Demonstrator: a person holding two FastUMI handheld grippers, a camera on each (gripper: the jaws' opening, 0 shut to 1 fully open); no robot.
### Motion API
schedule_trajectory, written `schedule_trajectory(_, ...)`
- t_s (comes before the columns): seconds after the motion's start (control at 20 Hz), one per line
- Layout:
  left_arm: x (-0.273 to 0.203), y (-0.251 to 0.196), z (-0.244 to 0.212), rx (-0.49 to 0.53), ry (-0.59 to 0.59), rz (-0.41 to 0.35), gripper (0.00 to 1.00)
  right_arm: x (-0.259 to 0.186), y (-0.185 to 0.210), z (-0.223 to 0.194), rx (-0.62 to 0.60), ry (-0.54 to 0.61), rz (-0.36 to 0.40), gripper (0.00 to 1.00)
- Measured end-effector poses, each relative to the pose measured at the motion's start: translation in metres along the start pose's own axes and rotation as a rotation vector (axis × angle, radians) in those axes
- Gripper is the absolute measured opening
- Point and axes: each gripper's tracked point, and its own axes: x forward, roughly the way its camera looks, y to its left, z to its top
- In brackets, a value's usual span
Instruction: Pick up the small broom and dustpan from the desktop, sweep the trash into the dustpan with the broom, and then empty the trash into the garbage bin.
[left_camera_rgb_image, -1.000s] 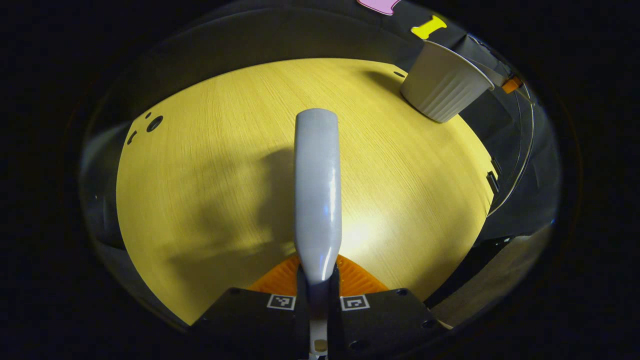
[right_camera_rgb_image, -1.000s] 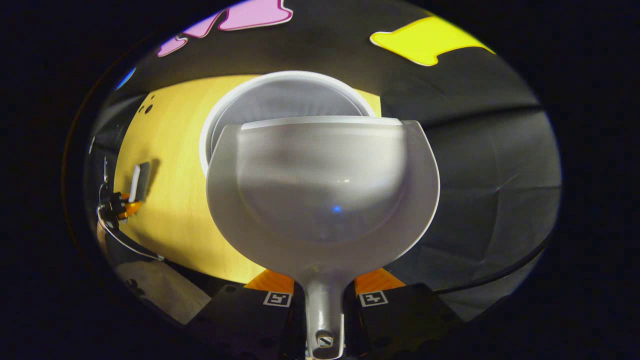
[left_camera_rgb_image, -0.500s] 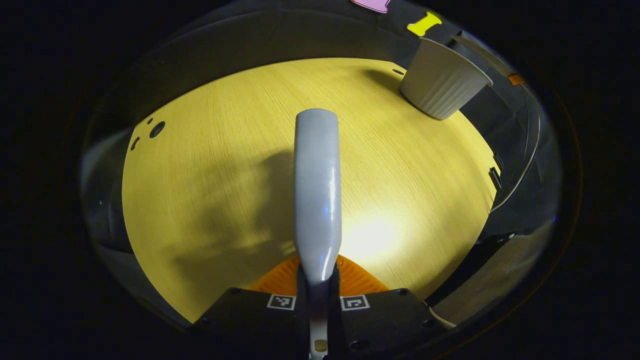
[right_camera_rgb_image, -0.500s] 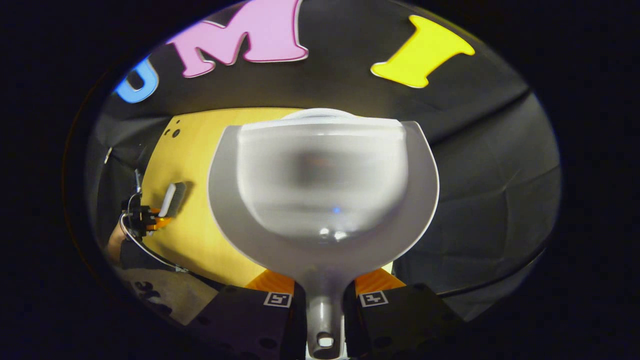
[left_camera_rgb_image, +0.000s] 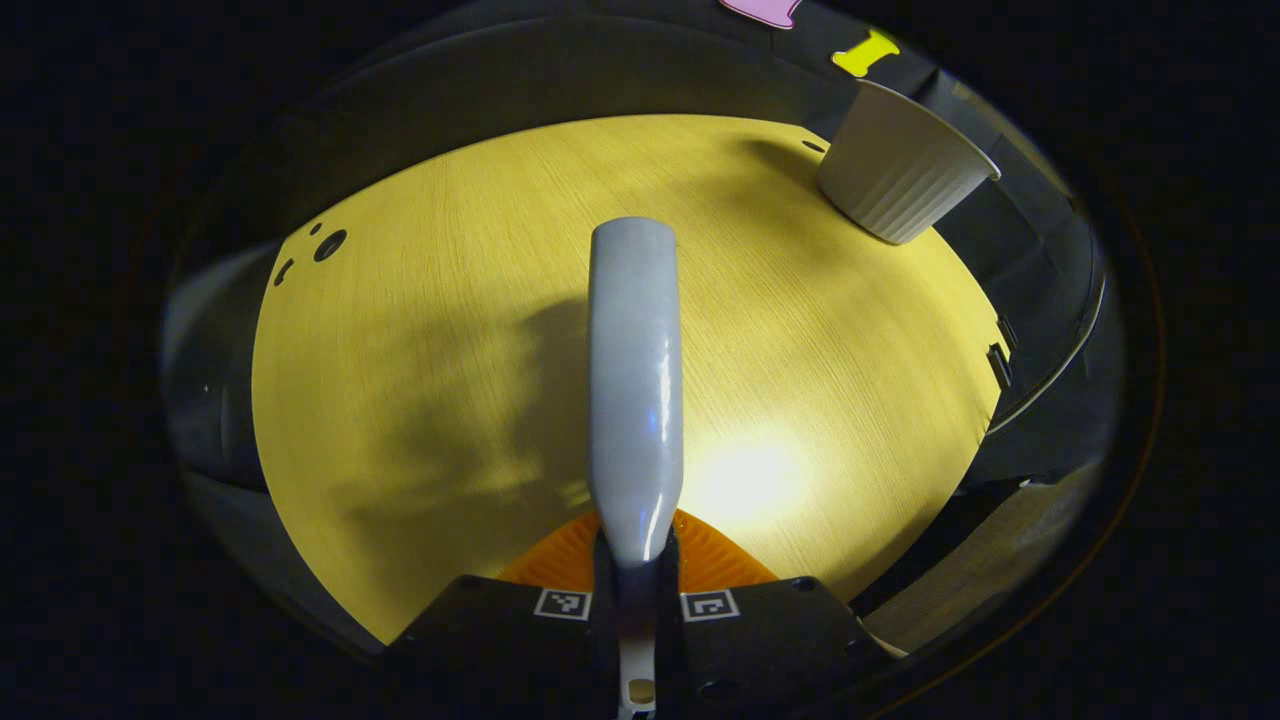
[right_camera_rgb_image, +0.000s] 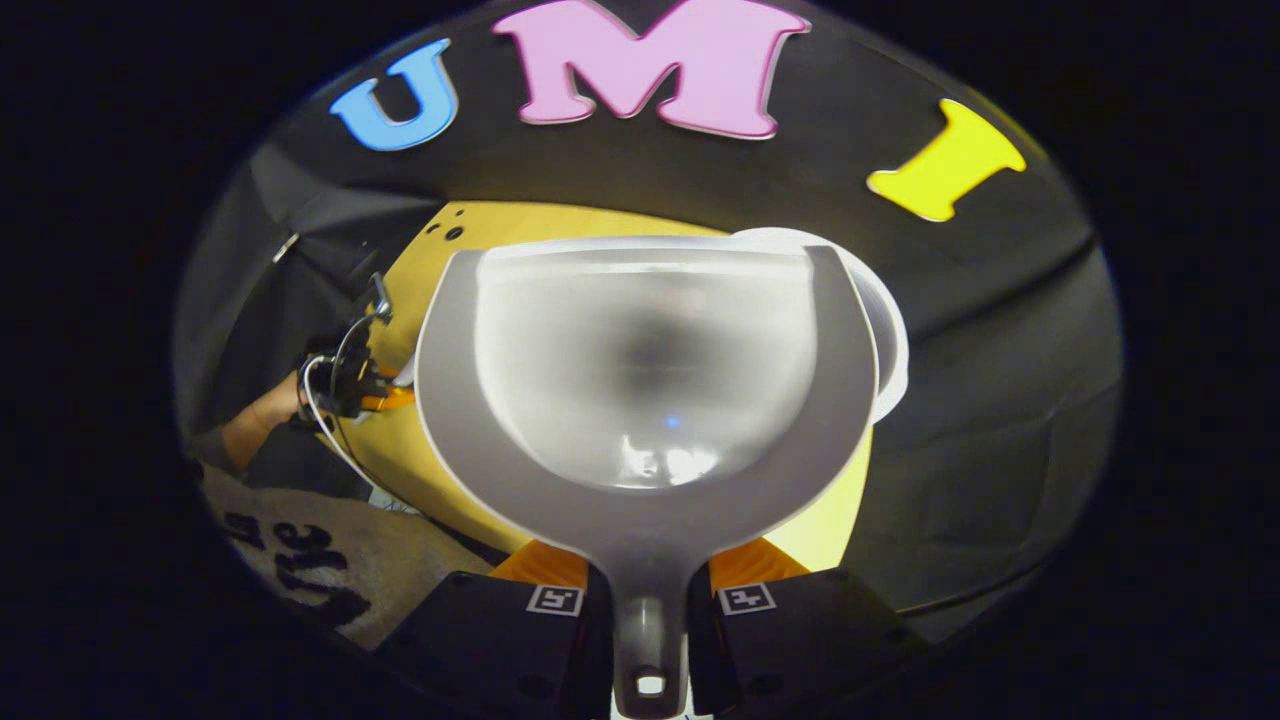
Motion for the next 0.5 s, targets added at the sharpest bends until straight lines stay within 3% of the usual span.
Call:
schedule_trajectory(0.2, 0.006, -0.005, 0.001, -0.015, 0.004, 0.018, 0.18, 0.058, 0.051, -0.026, -0.025, 0.050, 0.069, 0.34)
schedule_trajectory(0.5, 0.007, -0.014, 0.003, -0.043, 0.002, 0.047, 0.18, 0.168, 0.091, -0.051, -0.006, 0.108, 0.086, 0.34)
